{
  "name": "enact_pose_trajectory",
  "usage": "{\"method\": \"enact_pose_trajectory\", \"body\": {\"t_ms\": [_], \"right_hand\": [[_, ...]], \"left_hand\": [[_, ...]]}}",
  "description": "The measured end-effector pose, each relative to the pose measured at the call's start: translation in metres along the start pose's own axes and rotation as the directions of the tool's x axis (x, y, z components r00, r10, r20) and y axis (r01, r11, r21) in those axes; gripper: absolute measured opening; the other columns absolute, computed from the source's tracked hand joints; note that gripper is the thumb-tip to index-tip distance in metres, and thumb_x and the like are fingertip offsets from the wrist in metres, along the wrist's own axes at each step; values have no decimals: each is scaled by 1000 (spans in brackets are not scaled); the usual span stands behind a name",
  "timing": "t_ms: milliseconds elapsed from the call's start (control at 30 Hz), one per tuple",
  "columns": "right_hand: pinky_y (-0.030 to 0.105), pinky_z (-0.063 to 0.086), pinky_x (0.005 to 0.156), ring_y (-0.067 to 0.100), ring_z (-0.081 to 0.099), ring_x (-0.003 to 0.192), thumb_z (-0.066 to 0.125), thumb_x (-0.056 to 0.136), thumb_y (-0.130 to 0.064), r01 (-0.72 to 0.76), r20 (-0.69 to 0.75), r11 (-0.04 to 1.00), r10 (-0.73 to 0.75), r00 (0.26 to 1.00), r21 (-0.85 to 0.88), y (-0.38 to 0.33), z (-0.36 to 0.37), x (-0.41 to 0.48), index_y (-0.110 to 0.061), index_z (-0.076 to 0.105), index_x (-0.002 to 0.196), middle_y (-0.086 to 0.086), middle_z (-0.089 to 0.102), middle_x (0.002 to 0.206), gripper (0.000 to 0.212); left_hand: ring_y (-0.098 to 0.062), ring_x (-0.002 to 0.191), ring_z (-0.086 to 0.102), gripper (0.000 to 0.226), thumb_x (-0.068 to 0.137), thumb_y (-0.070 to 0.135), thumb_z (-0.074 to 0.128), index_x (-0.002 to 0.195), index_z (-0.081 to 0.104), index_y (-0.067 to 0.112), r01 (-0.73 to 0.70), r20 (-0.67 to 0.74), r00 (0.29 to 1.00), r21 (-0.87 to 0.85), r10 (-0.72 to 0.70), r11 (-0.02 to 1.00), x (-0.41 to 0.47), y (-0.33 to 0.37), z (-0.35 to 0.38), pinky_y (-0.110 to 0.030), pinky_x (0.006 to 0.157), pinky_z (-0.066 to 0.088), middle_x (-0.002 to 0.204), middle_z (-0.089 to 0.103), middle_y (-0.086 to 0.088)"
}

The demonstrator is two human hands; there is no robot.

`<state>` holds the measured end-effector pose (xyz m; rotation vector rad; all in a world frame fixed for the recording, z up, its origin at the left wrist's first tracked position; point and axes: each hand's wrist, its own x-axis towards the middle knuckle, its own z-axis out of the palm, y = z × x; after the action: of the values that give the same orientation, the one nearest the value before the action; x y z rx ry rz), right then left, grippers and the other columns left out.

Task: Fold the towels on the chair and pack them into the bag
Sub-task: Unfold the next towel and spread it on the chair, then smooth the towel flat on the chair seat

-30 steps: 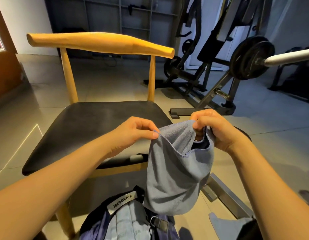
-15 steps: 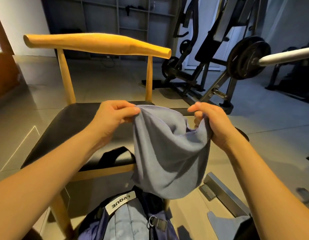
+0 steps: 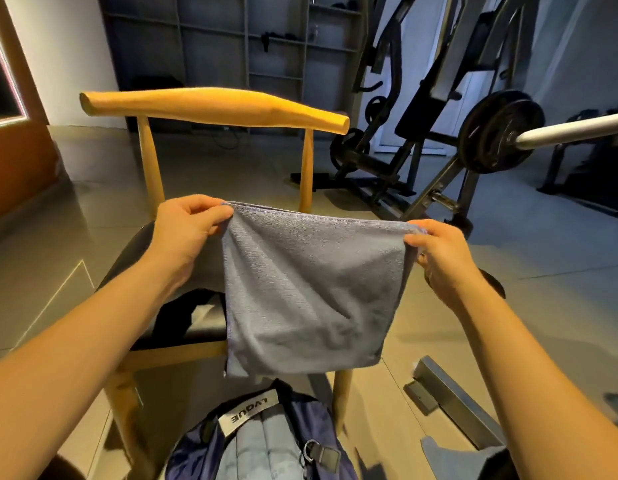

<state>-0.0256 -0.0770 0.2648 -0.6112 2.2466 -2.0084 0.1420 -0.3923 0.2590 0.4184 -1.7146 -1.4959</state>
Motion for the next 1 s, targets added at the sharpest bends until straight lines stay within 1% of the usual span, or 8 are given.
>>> {"method": "enact_pose_trajectory", "body": {"t_ms": [167, 267, 367, 467, 567, 667, 867, 1000], "right_hand": [[29, 51, 79, 18, 69, 101, 71, 92, -7, 39, -64, 999, -40, 997, -14, 2, -12, -5, -14, 78, 98, 3, 77, 96, 12], [29, 55, 79, 15, 73, 95, 68, 94, -9, 76, -3, 997, -76, 997, 5, -2, -14, -9, -12, 78, 101, 0, 79, 93, 12], [26, 57, 75, 12, 74, 85, 64, 97, -10, 107, 86, 993, -110, 990, 43, -8, -18, -13, -9, 76, 104, -2, 78, 88, 15], [30, 57, 73, 19, 73, 88, 63, 97, -12, 85, 165, 995, -93, 982, 50, -14, -17, -14, -4, 75, 108, 6, 77, 95, 18], [37, 57, 76, 28, 73, 94, 69, 94, -13, 58, 17, 997, -59, 998, 50, -16, -7, -11, -13, 78, 97, 5, 78, 93, 9], [37, 58, 77, 28, 73, 94, 68, 94, -11, 99, 1, 992, -99, 995, 74, -27, 2, -9, -13, 78, 98, 5, 79, 92, 11], [26, 56, 73, 17, 68, 86, 55, 100, -15, 125, 365, 981, -173, 915, 151, -69, 2, -8, -8, 75, 113, 6, 74, 99, 24], [21, 55, 66, 17, 65, 83, 53, 100, -12, 99, 378, 964, -190, 906, 247, -88, 16, 13, -2, 70, 121, 10, 70, 102, 29]], "left_hand": [[-12, 74, 64, 12, 84, 5, 78, 83, 76, 16, -64, 11, 998, 97, 63, 993, 1, 6, -17, -24, 72, 54, 75, 72, 2], [-5, 64, 63, 14, 83, 2, 79, 86, 71, 13, -104, 1, 994, 151, 105, 983, 1, 7, -24, -17, 67, 55, 69, 69, 3], [-2, 70, 67, 20, 85, 3, 78, 101, 74, 16, -117, 21, 993, 184, 115, 976, 1, 11, -33, -15, 74, 54, 81, 72, -1], [-1, 75, 69, 19, 89, 7, 75, 93, 78, 25, -95, 25, 995, 248, 92, 964, 0, 17, -40, -17, 77, 53, 83, 76, 9], [0, 59, 61, 16, 93, 9, 71, 91, 78, 23, -28, 56, 998, 231, 15, 972, -6, 24, -43, -15, 61, 49, 71, 73, 11], [-7, 65, 64, 11, 96, 15, 69, 99, 78, 20, -1, 69, 998, 183, -12, 983, -9, 40, -59, -25, 71, 52, 78, 75, 0], [-9, 63, 66, 12, 86, 18, 70, 90, 81, 18, 22, 157, 987, 14, -24, 1000, -3, 89, -103, -16, 59, 56, 78, 73, -1], [-6, 58, 63, 12, 96, 12, 62, 102, 72, 11, 22, 182, 983, -18, -18, 1000, 13, 104, -117, -12, 55, 54, 73, 70, 2]]}}
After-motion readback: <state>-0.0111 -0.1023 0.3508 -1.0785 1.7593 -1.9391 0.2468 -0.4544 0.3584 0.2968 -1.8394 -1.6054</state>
